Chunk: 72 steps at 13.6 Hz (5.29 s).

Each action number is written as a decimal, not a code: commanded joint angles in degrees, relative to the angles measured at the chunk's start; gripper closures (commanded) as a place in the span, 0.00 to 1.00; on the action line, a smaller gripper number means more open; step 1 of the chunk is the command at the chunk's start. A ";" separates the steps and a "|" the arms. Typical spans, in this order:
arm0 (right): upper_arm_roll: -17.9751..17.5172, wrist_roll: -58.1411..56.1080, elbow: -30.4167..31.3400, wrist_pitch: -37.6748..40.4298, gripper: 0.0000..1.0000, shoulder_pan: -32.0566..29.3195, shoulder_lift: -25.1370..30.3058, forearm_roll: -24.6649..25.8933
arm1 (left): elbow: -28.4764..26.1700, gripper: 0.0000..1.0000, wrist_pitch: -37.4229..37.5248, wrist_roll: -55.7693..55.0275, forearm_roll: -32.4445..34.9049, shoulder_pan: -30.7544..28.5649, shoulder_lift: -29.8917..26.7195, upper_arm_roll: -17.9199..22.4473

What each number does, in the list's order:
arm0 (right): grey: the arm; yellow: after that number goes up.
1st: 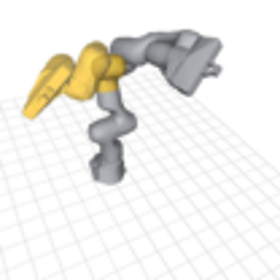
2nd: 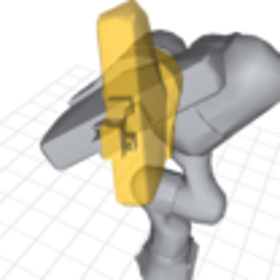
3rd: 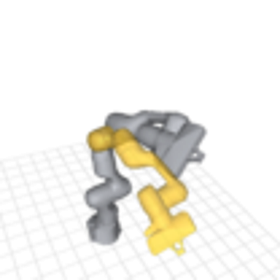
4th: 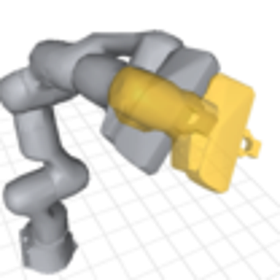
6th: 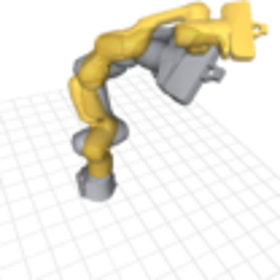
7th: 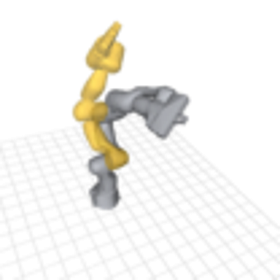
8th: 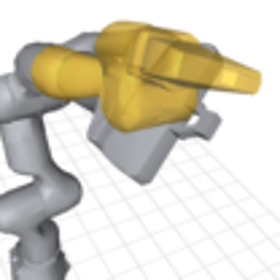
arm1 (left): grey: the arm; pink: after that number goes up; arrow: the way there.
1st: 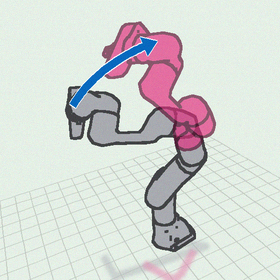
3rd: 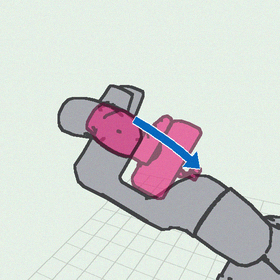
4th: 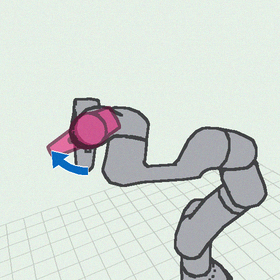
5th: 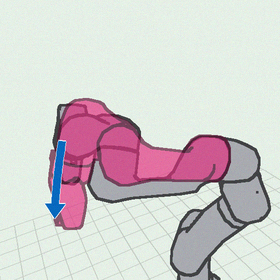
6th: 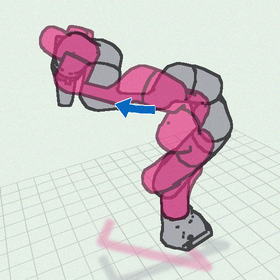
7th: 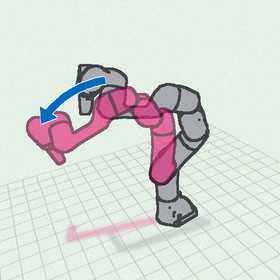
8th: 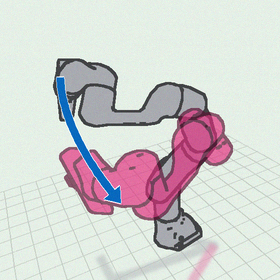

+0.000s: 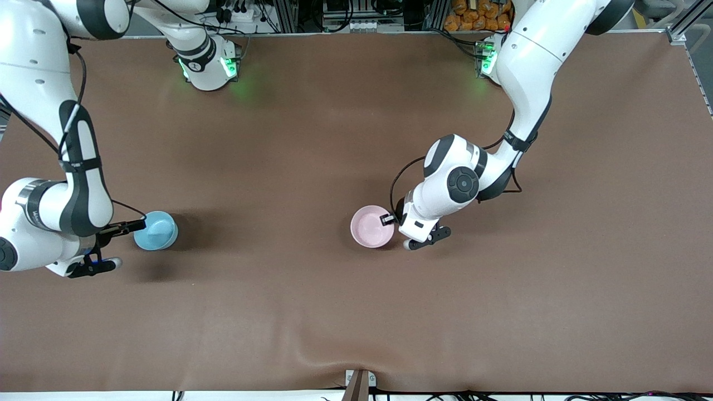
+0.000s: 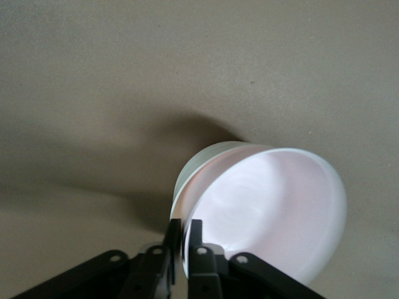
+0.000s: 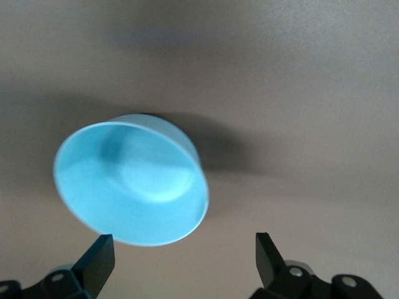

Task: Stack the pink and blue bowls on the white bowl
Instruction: 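Release the pink bowl into the white bowl while the right gripper grasps the blue bowl, then lift the blue bowl with the right gripper while the left gripper withdraws, then carry the blue bowl with the right gripper over the stacked bowls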

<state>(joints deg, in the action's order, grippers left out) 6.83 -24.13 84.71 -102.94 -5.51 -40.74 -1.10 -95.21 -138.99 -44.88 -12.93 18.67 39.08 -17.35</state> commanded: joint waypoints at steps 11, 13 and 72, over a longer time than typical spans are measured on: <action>-0.94 -1.45 0.54 -3.41 0.42 -1.25 -4.97 -2.94 | -0.33 0.00 31.48 0.11 16.44 -9.77 -25.79 4.25; -0.94 -1.97 0.28 -3.41 0.46 -1.34 -4.97 -3.03 | -0.24 0.00 34.22 9.06 16.44 -15.21 -29.13 4.17; -23.70 72.90 -11.32 -18.97 1.00 29.33 -7.78 -9.27 | 0.46 0.00 46.35 30.35 15.74 -27.89 -41.02 -0.58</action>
<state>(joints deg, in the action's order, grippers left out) -16.92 46.95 74.83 -121.31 22.95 -47.29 -9.86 -94.27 -93.81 -18.52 2.79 -8.24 -1.11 -17.84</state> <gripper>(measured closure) 0.978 0.000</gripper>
